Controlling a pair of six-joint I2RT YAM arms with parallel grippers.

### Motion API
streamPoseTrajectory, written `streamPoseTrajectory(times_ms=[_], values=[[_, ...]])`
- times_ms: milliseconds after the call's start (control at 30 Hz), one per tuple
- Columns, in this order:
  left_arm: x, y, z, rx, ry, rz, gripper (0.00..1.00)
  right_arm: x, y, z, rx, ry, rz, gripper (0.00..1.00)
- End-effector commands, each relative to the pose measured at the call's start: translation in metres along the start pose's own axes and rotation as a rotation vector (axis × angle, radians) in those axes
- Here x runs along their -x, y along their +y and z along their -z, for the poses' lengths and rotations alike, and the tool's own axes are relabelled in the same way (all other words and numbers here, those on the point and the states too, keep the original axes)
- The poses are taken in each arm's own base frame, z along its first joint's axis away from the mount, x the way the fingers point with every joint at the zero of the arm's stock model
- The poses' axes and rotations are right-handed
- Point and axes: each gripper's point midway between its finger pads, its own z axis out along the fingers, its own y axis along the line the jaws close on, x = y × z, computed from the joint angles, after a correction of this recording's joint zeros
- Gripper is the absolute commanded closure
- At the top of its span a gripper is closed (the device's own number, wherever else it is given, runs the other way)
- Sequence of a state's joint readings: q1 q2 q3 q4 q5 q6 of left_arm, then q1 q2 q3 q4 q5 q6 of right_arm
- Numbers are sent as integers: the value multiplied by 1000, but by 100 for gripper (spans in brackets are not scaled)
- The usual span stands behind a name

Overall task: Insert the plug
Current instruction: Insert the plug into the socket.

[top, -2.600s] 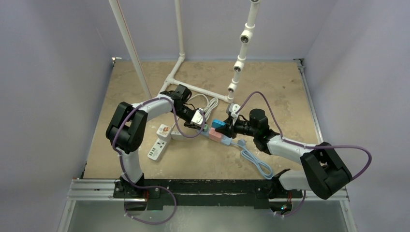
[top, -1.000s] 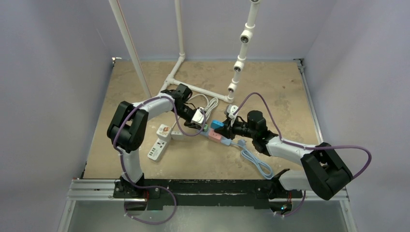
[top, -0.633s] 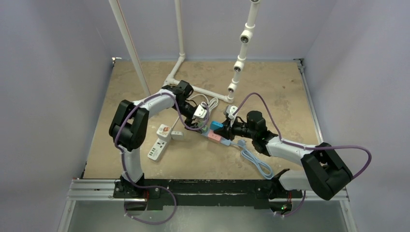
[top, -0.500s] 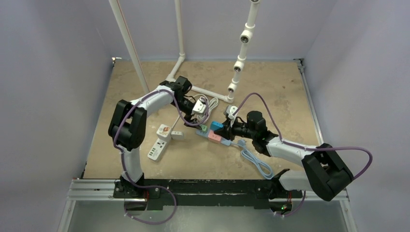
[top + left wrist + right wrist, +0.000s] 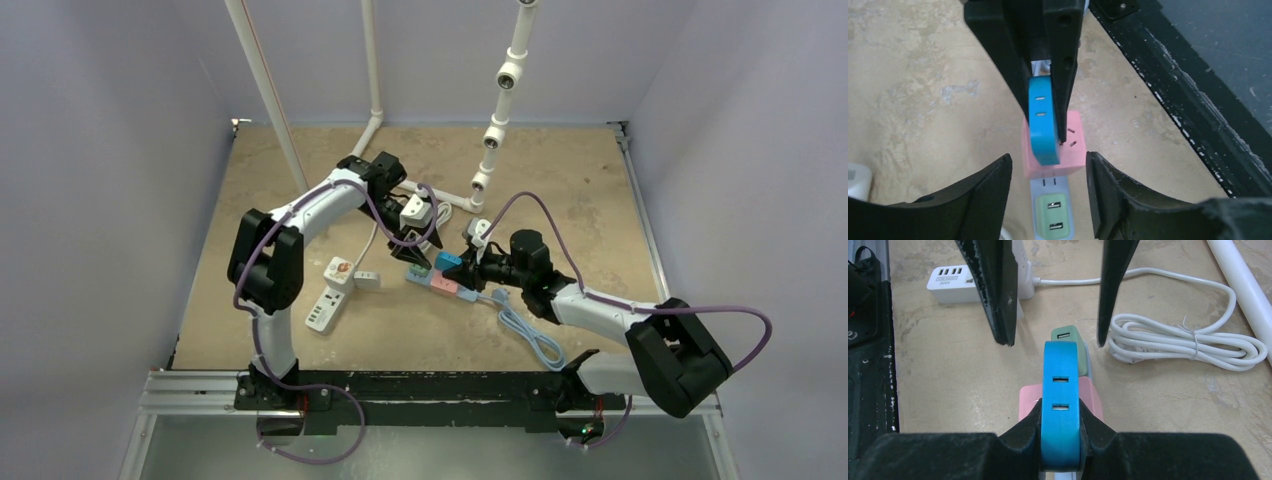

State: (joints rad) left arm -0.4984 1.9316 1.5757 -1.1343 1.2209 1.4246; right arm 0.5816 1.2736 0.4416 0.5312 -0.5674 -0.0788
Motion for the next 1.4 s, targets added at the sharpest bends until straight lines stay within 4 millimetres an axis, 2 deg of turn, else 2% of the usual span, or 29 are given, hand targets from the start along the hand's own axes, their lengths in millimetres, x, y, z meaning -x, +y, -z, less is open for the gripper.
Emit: streamPoseTrajectory(times_ms=[0, 133, 300, 433, 567, 700, 867, 967, 1167, 1300, 1333, 1367], values=[[20, -11, -10, -45, -78, 22, 52, -9, 3, 1, 10, 50, -27, 100], [19, -14, -15, -57, -84, 35, 68, -6, 3, 1, 10, 49, -25, 100], [21, -16, -18, -64, -85, 29, 77, -3, 5, -1, 19, 59, -20, 96], [18, -20, -23, -79, -76, 11, 94, -1, 5, -2, 17, 68, -23, 87], [16, -22, -24, -83, -66, -13, 100, 4, 3, -1, 4, 75, -29, 77], [16, -22, -24, -83, -65, -32, 100, 6, 0, 0, -6, 119, -17, 65], [16, -21, -25, -84, -63, -43, 100, 25, -1, 0, 13, 125, 31, 60], [17, -20, -24, -81, -60, -48, 100, 35, -2, 0, 22, 137, 51, 67], [14, -22, -24, -81, -50, -49, 100, 43, -4, -1, 48, 187, 90, 80], [11, -23, -22, -74, -43, -44, 100, 42, -3, -1, 75, 222, 112, 99], [10, -22, -22, -71, -40, -33, 88, 41, -3, -1, 78, 232, 116, 100], [8, -22, -20, -63, -38, -14, 65, 42, -4, -1, 81, 239, 124, 100]])
